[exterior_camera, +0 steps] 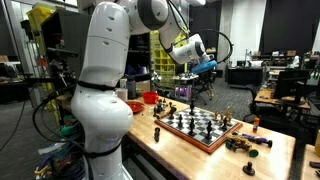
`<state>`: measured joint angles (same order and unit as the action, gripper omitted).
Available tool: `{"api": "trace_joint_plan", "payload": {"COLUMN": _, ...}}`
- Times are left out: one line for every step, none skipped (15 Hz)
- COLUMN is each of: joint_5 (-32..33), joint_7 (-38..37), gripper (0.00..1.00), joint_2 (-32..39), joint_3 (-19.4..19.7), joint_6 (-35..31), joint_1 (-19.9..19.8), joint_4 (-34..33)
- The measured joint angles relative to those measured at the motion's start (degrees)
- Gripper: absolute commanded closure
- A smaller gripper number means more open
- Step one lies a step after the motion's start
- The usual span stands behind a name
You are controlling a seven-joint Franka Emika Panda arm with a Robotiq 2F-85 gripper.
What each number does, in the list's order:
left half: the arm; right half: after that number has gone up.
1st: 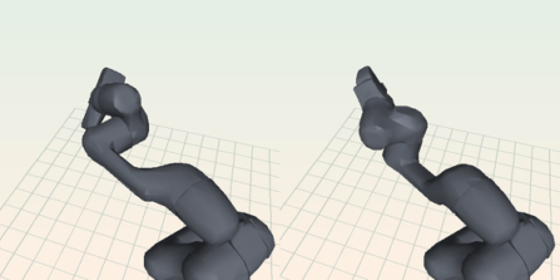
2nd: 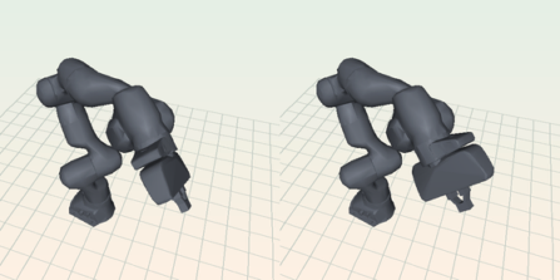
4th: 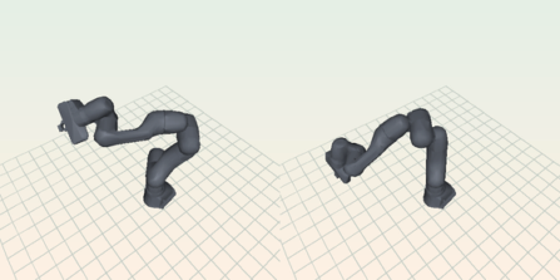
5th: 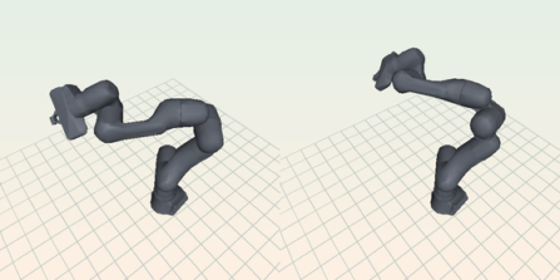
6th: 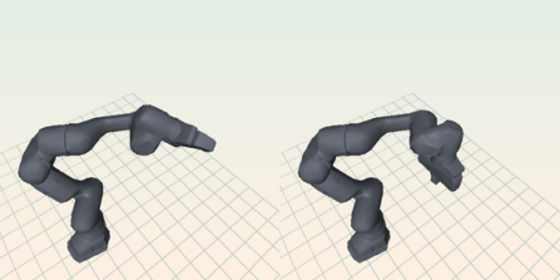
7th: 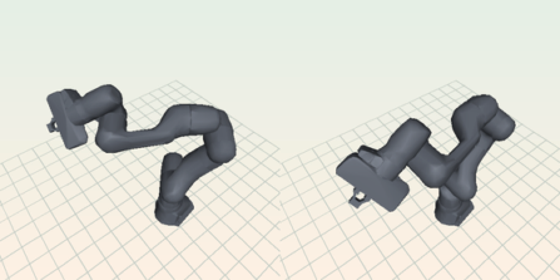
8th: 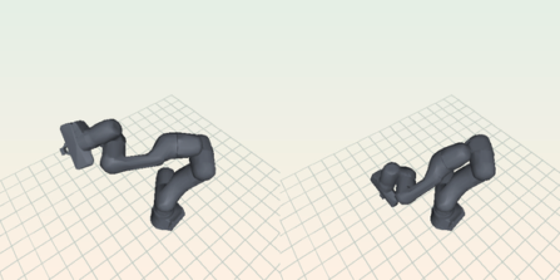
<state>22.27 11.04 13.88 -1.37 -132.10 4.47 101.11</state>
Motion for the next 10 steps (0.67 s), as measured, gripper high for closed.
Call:
{"api": "trace_joint_plan", "payload": {"joint_5": -0.28, "joint_7": -0.24, "gripper": 0.96, "joint_2": 0.65, "joint_3": 0.00, "joint_6": 0.41, "joint_1": -0.10, "joint_4": -0.16}}
{"api": "trace_joint_plan", "payload": {"joint_5": -0.68, "joint_7": -0.44, "gripper": 0.96, "joint_2": 1.36, "joint_3": 0.00, "joint_6": 0.89, "joint_1": -0.11, "joint_4": -0.39}}
{"api": "trace_joint_plan", "payload": {"joint_5": -1.10, "joint_7": -0.59, "gripper": 0.96, "joint_2": 2.07, "joint_3": 0.00, "joint_6": 1.42, "joint_1": -0.11, "joint_4": -0.69}}
{"api": "trace_joint_plan", "payload": {"joint_5": -1.45, "joint_7": -0.78, "gripper": 0.96, "joint_2": 2.75, "joint_3": 0.00, "joint_6": 2.05, "joint_1": -0.10, "joint_4": -1.04}}
{"api": "trace_joint_plan", "payload": {"joint_5": -1.77, "joint_7": -1.07, "gripper": 0.96, "joint_2": 3.45, "joint_3": 0.01, "joint_6": 2.67, "joint_1": -0.11, "joint_4": -1.41}}
{"api": "trace_joint_plan", "payload": {"joint_5": -2.07, "joint_7": -1.36, "gripper": 0.96, "joint_2": 4.08, "joint_3": 0.04, "joint_6": 3.30, "joint_1": -0.12, "joint_4": -1.78}}
{"api": "trace_joint_plan", "payload": {"joint_5": -2.33, "joint_7": -1.52, "gripper": 0.96, "joint_2": 4.68, "joint_3": 0.10, "joint_6": 3.91, "joint_1": -0.16, "joint_4": -2.19}}
{"api": "trace_joint_plan", "payload": {"joint_5": -2.54, "joint_7": -1.62, "gripper": 0.96, "joint_2": 5.20, "joint_3": 0.15, "joint_6": 4.46, "joint_1": -0.24, "joint_4": -2.57}}
{"api": "trace_joint_plan", "payload": {"joint_5": -2.78, "joint_7": -1.66, "gripper": 0.96, "joint_2": 5.67, "joint_3": 0.18, "joint_6": 5.06, "joint_1": -0.35, "joint_4": -2.95}}
{"api": "trace_joint_plan", "payload": {"joint_5": -3.06, "joint_7": -1.69, "gripper": 0.96, "joint_2": 6.09, "joint_3": 0.24, "joint_6": 5.65, "joint_1": -0.44, "joint_4": -3.24}}
